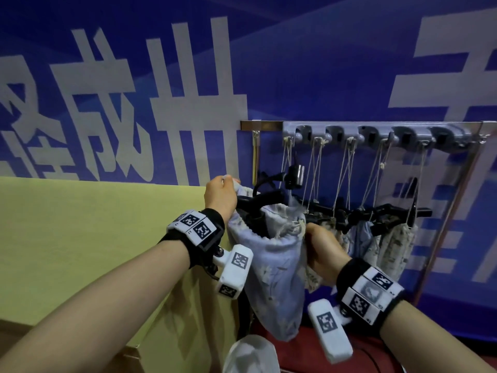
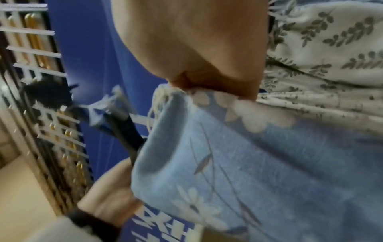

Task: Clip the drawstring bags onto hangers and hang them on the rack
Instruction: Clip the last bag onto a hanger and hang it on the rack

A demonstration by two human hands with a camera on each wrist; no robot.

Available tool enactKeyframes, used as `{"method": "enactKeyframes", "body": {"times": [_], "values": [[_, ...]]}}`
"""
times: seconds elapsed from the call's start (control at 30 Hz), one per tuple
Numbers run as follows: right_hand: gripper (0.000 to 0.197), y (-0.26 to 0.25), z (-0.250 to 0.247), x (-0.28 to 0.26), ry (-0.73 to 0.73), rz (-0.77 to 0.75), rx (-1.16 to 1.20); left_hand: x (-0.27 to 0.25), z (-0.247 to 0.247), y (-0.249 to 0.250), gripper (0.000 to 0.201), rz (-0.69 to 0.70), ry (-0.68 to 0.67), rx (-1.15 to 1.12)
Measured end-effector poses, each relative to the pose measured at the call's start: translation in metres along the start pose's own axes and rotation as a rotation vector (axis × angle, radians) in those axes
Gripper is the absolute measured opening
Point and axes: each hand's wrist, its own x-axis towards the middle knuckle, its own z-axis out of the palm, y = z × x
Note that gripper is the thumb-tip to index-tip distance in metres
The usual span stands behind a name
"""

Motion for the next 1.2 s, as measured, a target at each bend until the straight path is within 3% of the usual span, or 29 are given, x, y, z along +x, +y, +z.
{"method": "enactKeyframes", "body": {"times": [0.1, 0.17, 0.27, 0.37, 0.57, 0.67, 0.77, 0.83, 0.93, 1.0, 1.1, 1.2], "values": [[0.074, -0.001, 0.002, -0.010, -0.066, -0.079, -0.422, -0.003, 0.002, 0.002, 0.034, -0.013, 0.006, -0.014], [0.086, 0.000, 0.000, -0.013, -0.017, -0.174, -0.694, -0.004, 0.002, 0.002, 0.036, -0.009, 0.017, -0.012], [0.057, 0.003, -0.001, -0.011, 0.087, -0.318, -0.867, -0.007, 0.003, 0.000, 0.037, 0.011, 0.017, 0.021], [0.036, 0.001, 0.008, -0.009, 0.101, -0.372, -0.903, -0.012, 0.006, -0.002, 0.036, 0.042, 0.007, 0.062], [0.018, 0.004, 0.011, 0.002, 0.083, -0.263, -1.190, -0.013, 0.004, -0.005, 0.036, 0.086, 0.020, 0.125], [0.031, -0.002, 0.006, -0.004, 0.114, -0.331, -1.229, -0.012, 0.000, -0.009, 0.035, 0.086, 0.043, 0.153], [0.030, -0.005, 0.002, -0.009, 0.138, -0.325, -1.187, -0.013, 0.002, -0.011, 0.034, 0.086, 0.046, 0.156], [0.026, -0.007, -0.001, -0.007, 0.106, -0.217, -0.992, -0.015, 0.005, -0.010, 0.034, 0.084, 0.042, 0.150], [0.029, -0.013, -0.005, -0.012, 0.001, 0.028, -0.518, -0.016, 0.007, -0.010, 0.033, 0.081, 0.042, 0.132], [0.026, -0.014, -0.010, -0.013, -0.049, 0.102, -0.419, -0.015, 0.006, -0.009, 0.033, 0.076, 0.049, 0.125], [0.022, -0.015, -0.017, -0.010, -0.050, 0.107, -0.560, -0.012, 0.004, -0.009, 0.033, 0.090, 0.056, 0.128], [0.018, -0.016, -0.023, -0.005, -0.010, -0.046, -0.890, -0.012, 0.003, -0.008, 0.033, 0.106, 0.045, 0.138]]}}
